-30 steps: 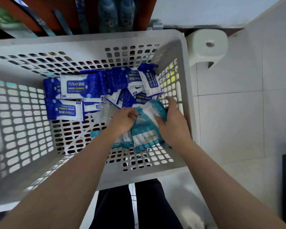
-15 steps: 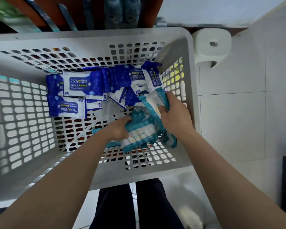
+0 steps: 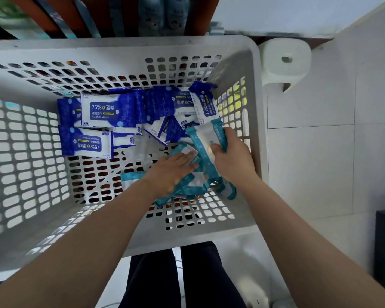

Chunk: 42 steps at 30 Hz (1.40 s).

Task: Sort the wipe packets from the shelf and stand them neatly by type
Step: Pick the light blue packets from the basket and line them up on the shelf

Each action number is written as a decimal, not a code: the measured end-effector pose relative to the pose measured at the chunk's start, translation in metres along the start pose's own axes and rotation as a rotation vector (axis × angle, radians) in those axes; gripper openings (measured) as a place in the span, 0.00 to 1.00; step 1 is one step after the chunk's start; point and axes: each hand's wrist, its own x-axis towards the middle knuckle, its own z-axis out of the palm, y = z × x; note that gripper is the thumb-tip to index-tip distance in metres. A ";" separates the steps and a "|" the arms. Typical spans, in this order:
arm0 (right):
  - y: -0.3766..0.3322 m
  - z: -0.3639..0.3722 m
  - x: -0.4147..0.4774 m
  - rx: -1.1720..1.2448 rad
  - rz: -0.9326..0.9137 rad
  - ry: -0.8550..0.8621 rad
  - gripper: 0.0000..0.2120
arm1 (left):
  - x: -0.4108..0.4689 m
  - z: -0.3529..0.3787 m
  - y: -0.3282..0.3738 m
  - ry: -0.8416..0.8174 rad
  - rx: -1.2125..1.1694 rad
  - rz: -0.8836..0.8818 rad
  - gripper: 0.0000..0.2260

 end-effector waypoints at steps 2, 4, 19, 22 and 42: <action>0.000 0.000 0.001 0.018 0.000 0.003 0.08 | 0.008 -0.001 -0.004 -0.011 0.035 -0.048 0.38; 0.001 0.001 0.002 0.028 0.005 -0.001 0.08 | 0.011 -0.008 -0.009 0.026 0.047 -0.149 0.35; 0.000 0.012 0.004 0.043 0.039 -0.015 0.08 | 0.006 -0.005 -0.030 -0.012 0.118 -0.235 0.21; -0.002 0.013 0.004 0.042 0.026 -0.019 0.07 | -0.007 0.007 -0.040 -0.058 0.121 -0.275 0.15; -0.002 0.035 0.001 -0.016 0.005 -0.108 0.09 | -0.058 0.037 -0.065 0.203 -1.411 -0.874 0.16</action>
